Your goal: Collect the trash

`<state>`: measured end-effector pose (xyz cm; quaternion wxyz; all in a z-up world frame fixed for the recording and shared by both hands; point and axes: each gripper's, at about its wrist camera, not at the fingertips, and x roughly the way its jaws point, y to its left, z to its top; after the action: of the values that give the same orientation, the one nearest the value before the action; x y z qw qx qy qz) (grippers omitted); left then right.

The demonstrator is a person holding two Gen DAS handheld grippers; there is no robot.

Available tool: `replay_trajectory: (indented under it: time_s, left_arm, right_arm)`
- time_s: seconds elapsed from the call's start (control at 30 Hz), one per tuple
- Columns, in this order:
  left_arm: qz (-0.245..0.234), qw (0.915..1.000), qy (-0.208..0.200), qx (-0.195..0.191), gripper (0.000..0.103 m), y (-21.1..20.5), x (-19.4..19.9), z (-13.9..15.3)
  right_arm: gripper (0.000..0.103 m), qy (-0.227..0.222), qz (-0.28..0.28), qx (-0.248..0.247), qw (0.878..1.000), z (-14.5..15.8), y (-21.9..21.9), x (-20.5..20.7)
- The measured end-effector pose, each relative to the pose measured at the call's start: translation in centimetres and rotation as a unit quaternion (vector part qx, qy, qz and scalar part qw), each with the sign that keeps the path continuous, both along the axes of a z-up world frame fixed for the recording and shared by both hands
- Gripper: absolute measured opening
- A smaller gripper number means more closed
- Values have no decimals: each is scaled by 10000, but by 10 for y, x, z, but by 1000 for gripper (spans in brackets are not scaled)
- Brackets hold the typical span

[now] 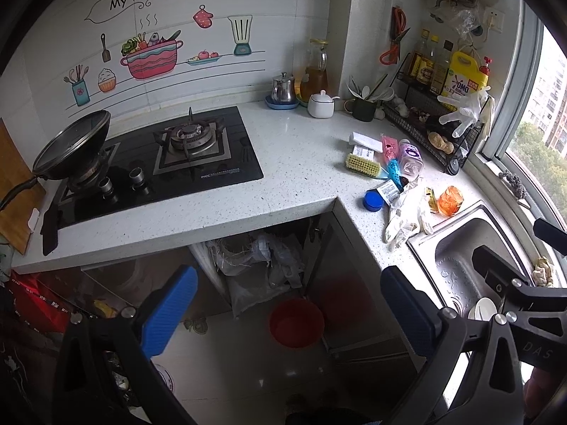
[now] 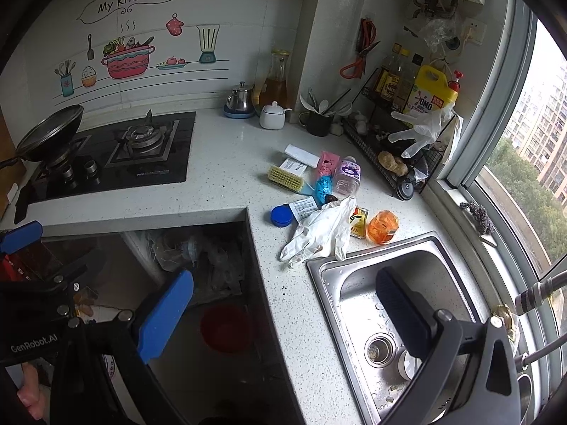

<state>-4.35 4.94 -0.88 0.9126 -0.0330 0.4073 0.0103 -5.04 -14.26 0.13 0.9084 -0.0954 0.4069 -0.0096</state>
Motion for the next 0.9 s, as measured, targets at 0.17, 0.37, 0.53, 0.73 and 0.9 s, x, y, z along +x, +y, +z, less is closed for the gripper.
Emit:
replay_trajectory:
  time_s: [0.17,0.37,0.53,0.73,0.9]
  left_arm:
    - [33,10000,6,-3,103,3,-7,0]
    - [49,10000,23,-37,103,5,-12,-1]
    - [28,9999,57,-89,103,8,-15,-3]
    - [2,9999,77,-135,103,9,-16,-4]
    - [-4,9999,78,-146,103,10,-17,-4]
  right_arm:
    - [103,-29,10,-9,10000,0,1,-2]
    - [103,-37,40,-45,10000,-1,5,-8]
    - [103,-84,43,-101,9999,-1,8,-12]
    - [103,-117,18,-136,9998,-2,10,-15]
    - [103,-115,-2,-149,9998,-3,11,-15]
